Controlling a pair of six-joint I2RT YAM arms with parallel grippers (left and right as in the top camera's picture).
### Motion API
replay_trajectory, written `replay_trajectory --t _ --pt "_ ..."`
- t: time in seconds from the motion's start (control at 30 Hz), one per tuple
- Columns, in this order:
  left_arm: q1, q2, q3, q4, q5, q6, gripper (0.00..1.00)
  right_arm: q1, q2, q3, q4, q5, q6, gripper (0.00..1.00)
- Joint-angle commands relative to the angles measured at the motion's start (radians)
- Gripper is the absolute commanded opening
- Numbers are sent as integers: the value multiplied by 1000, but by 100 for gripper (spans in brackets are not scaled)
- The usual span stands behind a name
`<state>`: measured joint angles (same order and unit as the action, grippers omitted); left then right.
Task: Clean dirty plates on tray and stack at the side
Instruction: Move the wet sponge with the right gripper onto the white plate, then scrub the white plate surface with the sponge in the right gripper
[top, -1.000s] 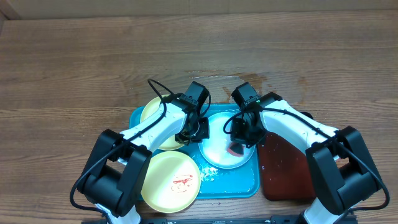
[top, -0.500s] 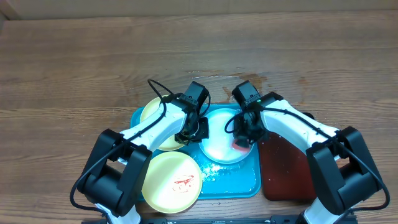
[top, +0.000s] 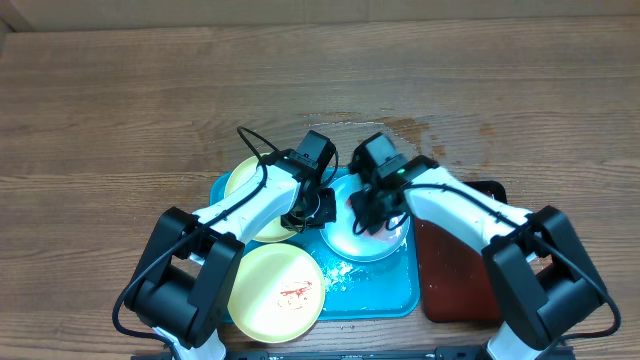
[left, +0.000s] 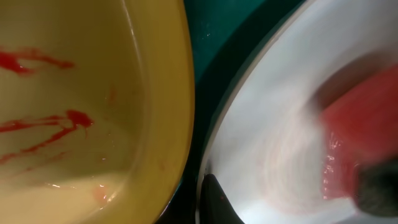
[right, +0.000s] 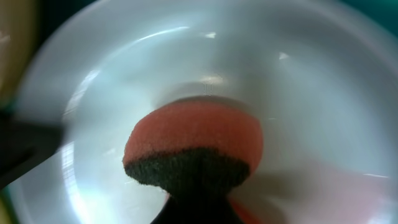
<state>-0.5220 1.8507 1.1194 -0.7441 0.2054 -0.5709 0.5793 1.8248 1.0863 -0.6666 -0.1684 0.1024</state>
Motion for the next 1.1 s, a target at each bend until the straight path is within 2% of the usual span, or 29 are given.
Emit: replay_trajectory --t 0.0,0.27,0.43,0.6,0.8,1.07 --pt "-10 20 16 -3 24 11 4 61 18 -12 -5 -108 -66 4" --pt "-10 20 16 -3 24 11 4 58 18 -14 -48 -88 66 4" --pt "-10 20 16 -8 24 14 4 -26 18 -14 -5 14 224 4" --pt "-10 20 16 -12 24 17 4 -127 18 -14 33 38 296 4" --pt "-10 20 16 -12 24 17 4 -217 18 -14 -68 72 284 4" --pt "-10 20 16 -11 23 17 4 -187 18 -14 -303 51 157 4"
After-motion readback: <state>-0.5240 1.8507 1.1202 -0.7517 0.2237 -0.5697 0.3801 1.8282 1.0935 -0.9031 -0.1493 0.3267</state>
